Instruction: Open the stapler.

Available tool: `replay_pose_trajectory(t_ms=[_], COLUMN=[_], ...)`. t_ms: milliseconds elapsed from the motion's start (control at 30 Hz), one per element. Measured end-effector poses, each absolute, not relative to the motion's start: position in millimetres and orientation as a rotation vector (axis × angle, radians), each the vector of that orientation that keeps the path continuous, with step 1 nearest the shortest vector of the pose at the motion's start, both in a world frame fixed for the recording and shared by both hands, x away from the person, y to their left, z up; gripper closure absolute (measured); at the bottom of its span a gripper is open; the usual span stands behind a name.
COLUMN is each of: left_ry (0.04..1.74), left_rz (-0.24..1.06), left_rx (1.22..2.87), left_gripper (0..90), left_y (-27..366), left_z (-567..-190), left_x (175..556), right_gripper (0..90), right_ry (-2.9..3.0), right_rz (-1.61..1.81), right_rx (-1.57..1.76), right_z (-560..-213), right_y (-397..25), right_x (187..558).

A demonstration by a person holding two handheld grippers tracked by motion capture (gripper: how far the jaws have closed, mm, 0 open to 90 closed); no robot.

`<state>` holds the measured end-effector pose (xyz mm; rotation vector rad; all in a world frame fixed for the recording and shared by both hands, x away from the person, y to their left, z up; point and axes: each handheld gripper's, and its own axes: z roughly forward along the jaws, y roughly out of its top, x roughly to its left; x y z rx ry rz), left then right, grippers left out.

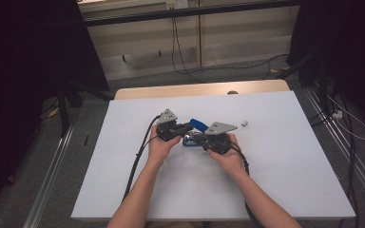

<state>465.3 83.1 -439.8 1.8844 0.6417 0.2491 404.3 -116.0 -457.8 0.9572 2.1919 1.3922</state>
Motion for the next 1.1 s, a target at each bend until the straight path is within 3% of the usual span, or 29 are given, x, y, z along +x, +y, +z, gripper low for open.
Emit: replay_pose_trajectory(t_ms=[1100], left_ry=[0.678], left_rz=[0.258], left_rx=[1.848], left_gripper=[83.4], left_y=[88.3], left_z=[-432.7], left_x=[462.5], right_gripper=[90.0], right_ry=[2.017], right_rz=[1.331], right_rx=[1.052], right_z=[-462.6], right_y=[-101.7], right_x=[416.5])
